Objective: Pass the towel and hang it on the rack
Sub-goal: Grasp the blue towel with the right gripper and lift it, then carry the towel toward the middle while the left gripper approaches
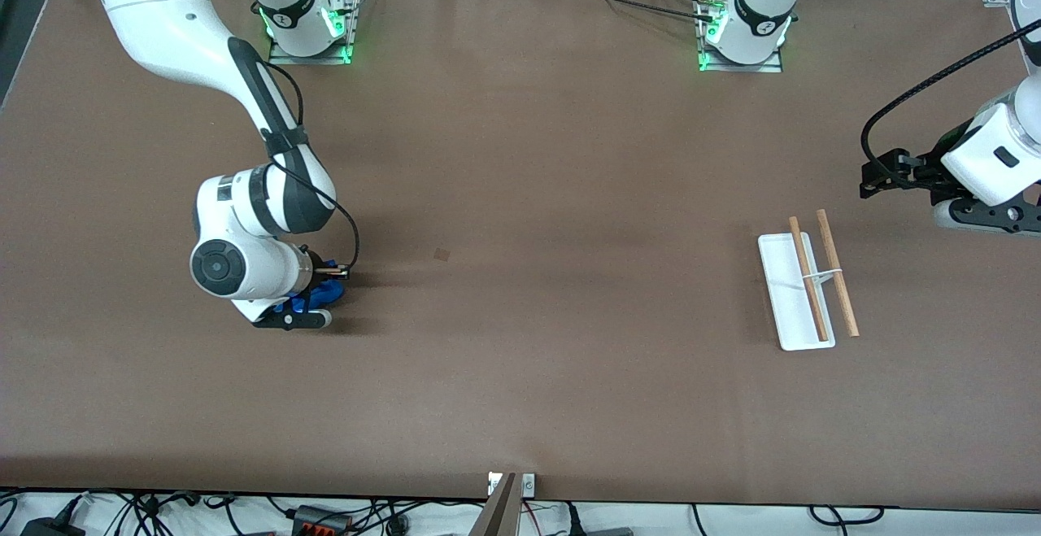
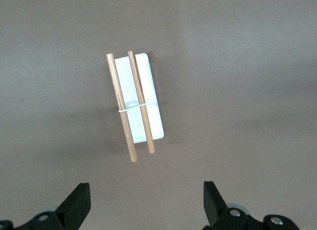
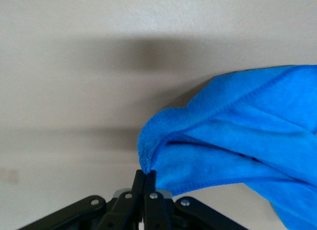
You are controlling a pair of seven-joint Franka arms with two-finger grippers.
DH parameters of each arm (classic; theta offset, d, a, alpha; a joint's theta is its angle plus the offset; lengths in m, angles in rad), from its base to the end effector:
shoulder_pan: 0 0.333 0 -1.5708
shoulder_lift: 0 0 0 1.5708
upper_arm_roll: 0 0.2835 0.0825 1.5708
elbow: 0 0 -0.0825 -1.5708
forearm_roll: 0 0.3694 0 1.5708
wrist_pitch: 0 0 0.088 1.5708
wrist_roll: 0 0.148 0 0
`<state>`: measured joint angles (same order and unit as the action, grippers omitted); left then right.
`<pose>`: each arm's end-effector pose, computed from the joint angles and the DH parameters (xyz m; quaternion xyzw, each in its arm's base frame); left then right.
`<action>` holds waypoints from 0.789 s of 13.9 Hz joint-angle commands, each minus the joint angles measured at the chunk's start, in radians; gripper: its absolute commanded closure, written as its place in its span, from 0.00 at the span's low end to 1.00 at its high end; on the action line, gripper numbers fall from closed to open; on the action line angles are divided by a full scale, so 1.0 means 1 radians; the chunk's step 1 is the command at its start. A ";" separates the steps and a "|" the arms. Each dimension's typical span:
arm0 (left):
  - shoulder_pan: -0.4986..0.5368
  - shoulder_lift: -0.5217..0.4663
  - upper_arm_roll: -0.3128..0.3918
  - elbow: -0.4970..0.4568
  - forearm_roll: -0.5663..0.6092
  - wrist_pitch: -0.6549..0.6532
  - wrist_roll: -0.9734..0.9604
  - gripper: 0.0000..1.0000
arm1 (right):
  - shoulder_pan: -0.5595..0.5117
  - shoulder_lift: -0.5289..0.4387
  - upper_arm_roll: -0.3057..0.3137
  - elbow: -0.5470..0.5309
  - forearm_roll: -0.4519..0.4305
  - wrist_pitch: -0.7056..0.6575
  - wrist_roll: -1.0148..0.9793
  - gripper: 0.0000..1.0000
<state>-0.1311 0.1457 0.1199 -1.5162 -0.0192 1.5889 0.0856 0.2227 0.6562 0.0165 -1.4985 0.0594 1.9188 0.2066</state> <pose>0.5748 -0.0128 0.4966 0.9982 -0.0481 -0.0359 0.0022 0.6235 0.1577 0.2083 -0.9926 -0.0017 0.1217 0.0049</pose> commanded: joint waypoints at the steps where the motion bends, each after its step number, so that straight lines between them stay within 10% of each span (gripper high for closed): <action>1: 0.004 0.000 0.001 0.005 0.015 -0.009 0.020 0.00 | -0.002 -0.027 0.031 0.151 0.008 -0.174 -0.009 1.00; 11: 0.002 0.026 0.000 0.005 0.015 -0.010 0.020 0.00 | 0.032 -0.078 0.483 0.451 0.005 -0.091 0.193 1.00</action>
<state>-0.1309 0.1519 0.1214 -1.5163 -0.0192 1.5883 0.0856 0.2390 0.5573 0.4383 -1.0995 0.0638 1.7681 0.3270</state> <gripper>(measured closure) 0.000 0.982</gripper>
